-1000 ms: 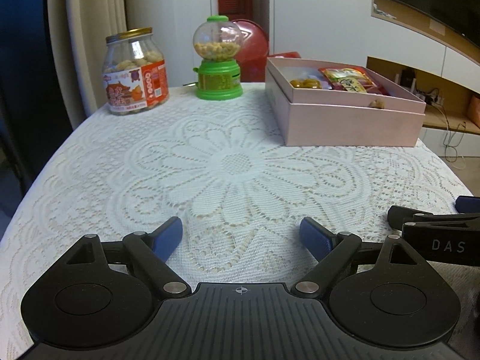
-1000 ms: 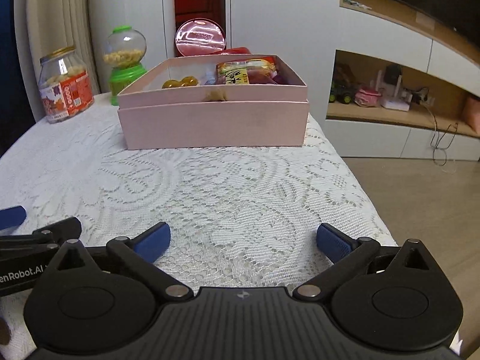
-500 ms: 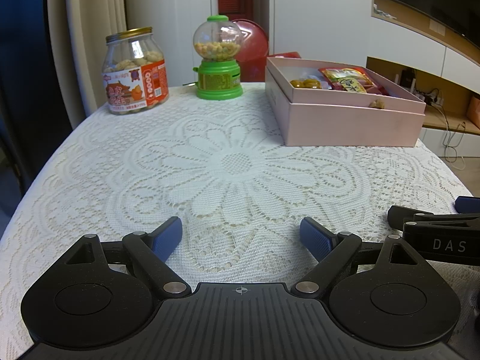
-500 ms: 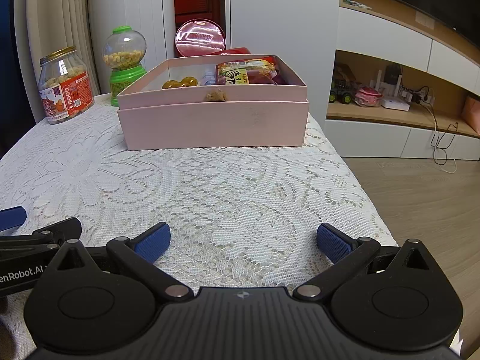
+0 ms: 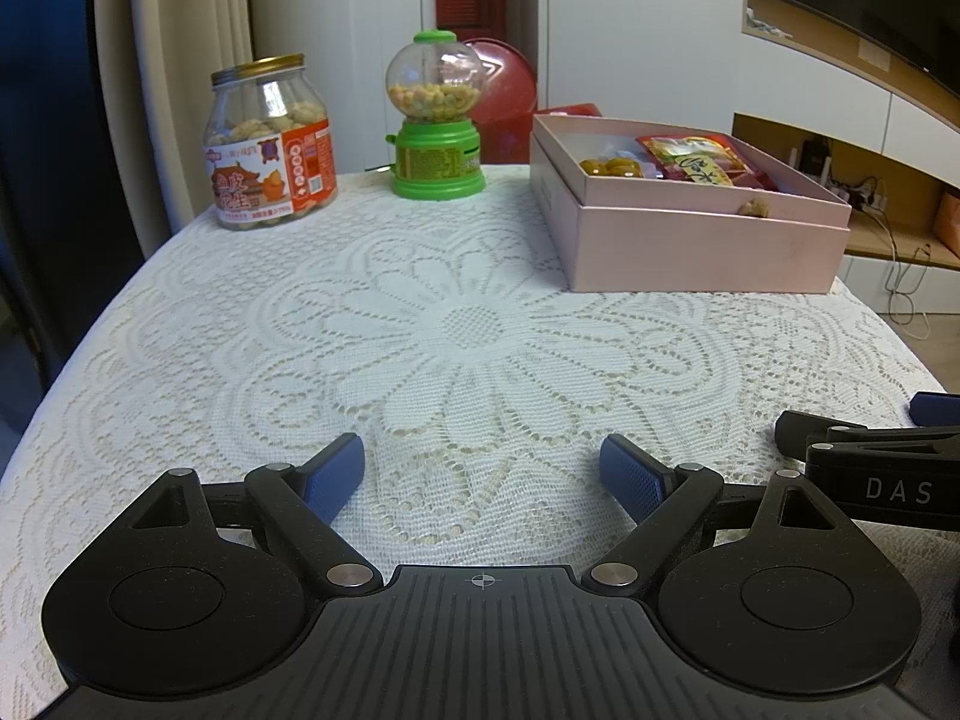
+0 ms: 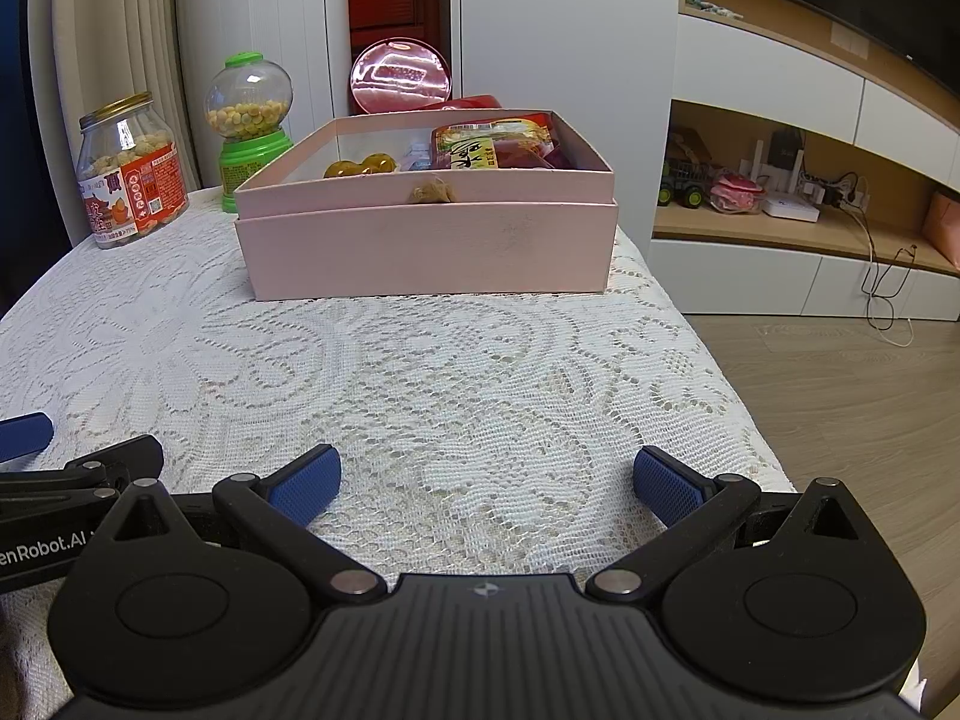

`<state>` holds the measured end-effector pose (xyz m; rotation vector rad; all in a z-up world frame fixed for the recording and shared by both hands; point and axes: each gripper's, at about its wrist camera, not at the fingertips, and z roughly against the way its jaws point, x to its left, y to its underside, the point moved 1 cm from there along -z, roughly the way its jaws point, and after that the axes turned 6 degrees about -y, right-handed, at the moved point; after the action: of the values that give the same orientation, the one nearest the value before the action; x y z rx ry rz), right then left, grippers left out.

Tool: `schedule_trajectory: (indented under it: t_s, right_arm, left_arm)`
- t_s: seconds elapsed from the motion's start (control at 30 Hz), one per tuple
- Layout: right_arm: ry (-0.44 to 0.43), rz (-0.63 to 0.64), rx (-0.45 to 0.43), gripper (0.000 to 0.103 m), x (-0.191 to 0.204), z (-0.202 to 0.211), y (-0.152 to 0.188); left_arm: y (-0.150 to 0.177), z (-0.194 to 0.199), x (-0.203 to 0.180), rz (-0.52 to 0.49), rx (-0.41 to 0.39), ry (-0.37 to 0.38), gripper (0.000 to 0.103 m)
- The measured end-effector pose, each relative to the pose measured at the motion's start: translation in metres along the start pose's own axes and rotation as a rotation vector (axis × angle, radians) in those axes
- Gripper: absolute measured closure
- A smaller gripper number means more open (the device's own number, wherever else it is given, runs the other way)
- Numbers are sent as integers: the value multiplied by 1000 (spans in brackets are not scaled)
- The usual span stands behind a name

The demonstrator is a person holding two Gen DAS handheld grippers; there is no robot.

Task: Organize snacks

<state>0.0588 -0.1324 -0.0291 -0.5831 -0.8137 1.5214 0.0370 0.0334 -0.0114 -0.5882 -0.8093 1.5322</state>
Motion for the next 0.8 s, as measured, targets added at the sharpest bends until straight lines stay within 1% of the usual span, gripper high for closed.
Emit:
schedule_trajectory:
  t_s: [0.43,0.8]
  right_arm:
    - [-1,0,0,0,0,0,0]
    - [-21,11,2,0,-1,2,0]
  left_arm:
    - [0,0,0,0,0,1,12]
    - [0,0,1,0,0,1,12]
